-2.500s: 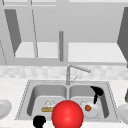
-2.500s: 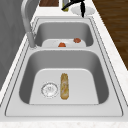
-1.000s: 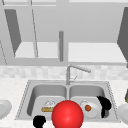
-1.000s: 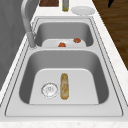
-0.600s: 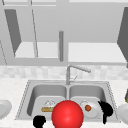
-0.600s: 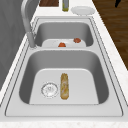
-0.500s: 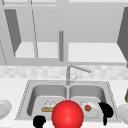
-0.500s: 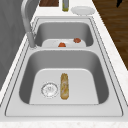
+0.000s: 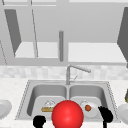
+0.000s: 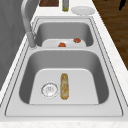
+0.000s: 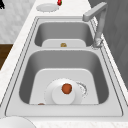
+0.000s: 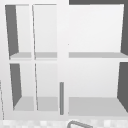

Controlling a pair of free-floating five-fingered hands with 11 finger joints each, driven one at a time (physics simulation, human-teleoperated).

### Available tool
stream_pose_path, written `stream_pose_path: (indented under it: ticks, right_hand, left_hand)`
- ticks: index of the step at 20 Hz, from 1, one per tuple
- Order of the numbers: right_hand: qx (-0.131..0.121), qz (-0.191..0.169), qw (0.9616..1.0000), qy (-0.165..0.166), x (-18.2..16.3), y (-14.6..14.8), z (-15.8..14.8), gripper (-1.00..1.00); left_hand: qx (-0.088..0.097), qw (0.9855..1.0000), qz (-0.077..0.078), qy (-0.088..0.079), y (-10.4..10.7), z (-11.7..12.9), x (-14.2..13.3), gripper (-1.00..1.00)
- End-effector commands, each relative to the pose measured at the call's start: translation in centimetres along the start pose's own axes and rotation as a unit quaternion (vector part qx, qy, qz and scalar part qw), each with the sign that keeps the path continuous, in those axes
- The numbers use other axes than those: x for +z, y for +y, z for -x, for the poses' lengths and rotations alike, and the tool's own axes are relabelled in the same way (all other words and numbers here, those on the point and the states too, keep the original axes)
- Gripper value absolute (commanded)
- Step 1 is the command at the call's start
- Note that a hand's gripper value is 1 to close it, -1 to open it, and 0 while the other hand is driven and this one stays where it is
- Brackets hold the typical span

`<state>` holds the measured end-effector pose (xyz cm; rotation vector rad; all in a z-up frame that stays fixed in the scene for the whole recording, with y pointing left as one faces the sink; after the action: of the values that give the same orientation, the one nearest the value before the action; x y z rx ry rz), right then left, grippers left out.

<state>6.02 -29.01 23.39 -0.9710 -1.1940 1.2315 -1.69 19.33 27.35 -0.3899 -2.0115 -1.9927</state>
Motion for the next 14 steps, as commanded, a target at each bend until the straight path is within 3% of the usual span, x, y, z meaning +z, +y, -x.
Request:
stream_pose_path:
  ticks: [1, 3, 4, 6, 14]
  right_hand:
    - [0.0, 0.0, 1.0, 0.0, 0.0, 0.0, 0.0, -1.0]
    - [0.001, 0.006, 1.0, 0.0, 0.0, 0.1, 0.0, -1.0]
    - [0.0, -0.001, 1.0, 0.0, 0.1, 0.2, 0.0, 0.0]
    - [0.005, 0.003, 1.0, -0.001, 0.1, 0.1, 0.0, 0.0]
    - [0.001, 0.008, 1.0, 0.001, 0.1, 0.1, 0.0, 0.0]
  left_hand:
    - [0.0, 1.0, 0.0, 0.0, 0.0, 0.0, 0.0, 0.0]
    - [0.0, 1.0, 0.0, 0.0, 0.0, 0.0, 0.0, 0.0]
    - [-0.013, 0.9998, -0.012, -0.005, 0.0, 0.0, 0.7, -1.0]
    - [-0.011, 0.9998, -0.013, -0.001, 0.0, 0.0, 0.2, -1.0]
    - [-0.004, 0.9998, -0.015, -0.012, 3.0, 0.9, 0.6, -1.0]
